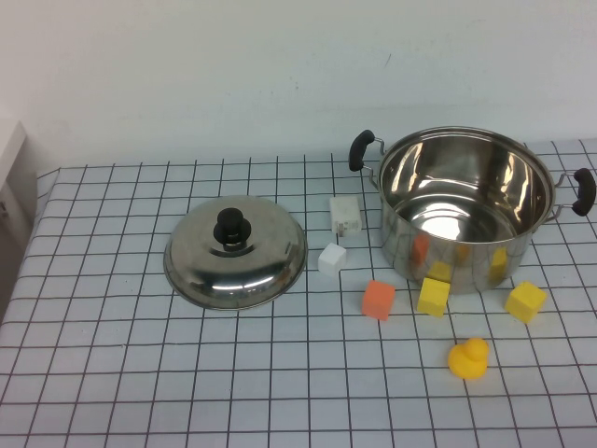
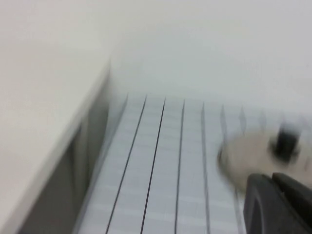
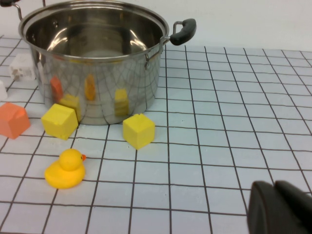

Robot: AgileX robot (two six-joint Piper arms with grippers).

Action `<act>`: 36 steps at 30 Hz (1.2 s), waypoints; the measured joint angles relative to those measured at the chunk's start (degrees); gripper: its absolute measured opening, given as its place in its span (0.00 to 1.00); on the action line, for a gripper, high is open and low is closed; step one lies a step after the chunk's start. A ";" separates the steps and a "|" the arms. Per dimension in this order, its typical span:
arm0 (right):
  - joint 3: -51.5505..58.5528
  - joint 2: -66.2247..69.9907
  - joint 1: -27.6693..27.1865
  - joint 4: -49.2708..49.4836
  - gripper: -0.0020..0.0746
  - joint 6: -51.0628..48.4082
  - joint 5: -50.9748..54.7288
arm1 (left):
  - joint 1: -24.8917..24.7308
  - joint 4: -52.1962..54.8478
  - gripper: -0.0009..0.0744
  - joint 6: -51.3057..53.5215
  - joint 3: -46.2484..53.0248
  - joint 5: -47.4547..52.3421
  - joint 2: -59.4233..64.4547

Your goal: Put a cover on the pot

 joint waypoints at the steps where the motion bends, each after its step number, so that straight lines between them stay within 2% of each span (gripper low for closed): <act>1: 0.00 0.00 0.00 0.00 0.04 0.00 0.00 | 0.00 0.11 0.01 0.00 0.00 -3.86 0.00; 8: 0.00 0.00 0.00 0.00 0.04 0.00 0.00 | 0.00 1.15 0.01 0.00 0.00 -28.90 0.00; 14: 0.00 0.00 0.00 0.00 0.04 0.00 0.00 | 0.00 0.42 0.01 -1.31 0.00 -40.82 0.00; 16: 0.00 0.00 0.00 0.00 0.04 0.00 0.00 | 0.00 -1.12 0.01 -2.80 -0.17 -39.36 0.00; 20: 0.00 0.00 0.00 0.00 0.04 0.00 0.00 | 0.00 -3.06 0.01 -4.26 -6.89 -20.96 0.00; 24: 0.00 0.00 0.00 0.00 0.04 0.00 0.00 | 0.00 -3.27 0.01 -4.78 -15.95 -9.77 4.54; 31: 0.00 0.00 0.00 0.00 0.04 0.00 0.00 | 0.00 -4.57 0.01 -9.80 -26.18 -6.49 23.76; 36: 0.00 0.00 0.00 0.00 0.04 0.00 0.00 | 0.00 -2.75 0.01 -11.47 -30.16 -12.89 39.59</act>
